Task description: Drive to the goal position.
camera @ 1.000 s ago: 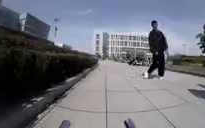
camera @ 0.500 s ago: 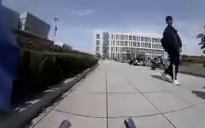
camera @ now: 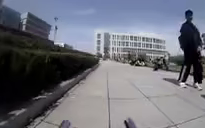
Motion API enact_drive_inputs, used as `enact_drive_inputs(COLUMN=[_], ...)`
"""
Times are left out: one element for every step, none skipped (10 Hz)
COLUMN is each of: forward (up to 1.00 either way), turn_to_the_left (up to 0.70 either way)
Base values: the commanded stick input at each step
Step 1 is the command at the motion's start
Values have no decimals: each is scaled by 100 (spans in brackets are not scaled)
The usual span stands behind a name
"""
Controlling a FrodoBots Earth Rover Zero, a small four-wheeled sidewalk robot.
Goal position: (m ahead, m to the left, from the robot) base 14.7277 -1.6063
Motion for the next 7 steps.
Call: enact_drive_inputs(forward=[70,70,70,70,66,51,1], turn_to_the_left=[0,0,0,0,0,0,0])
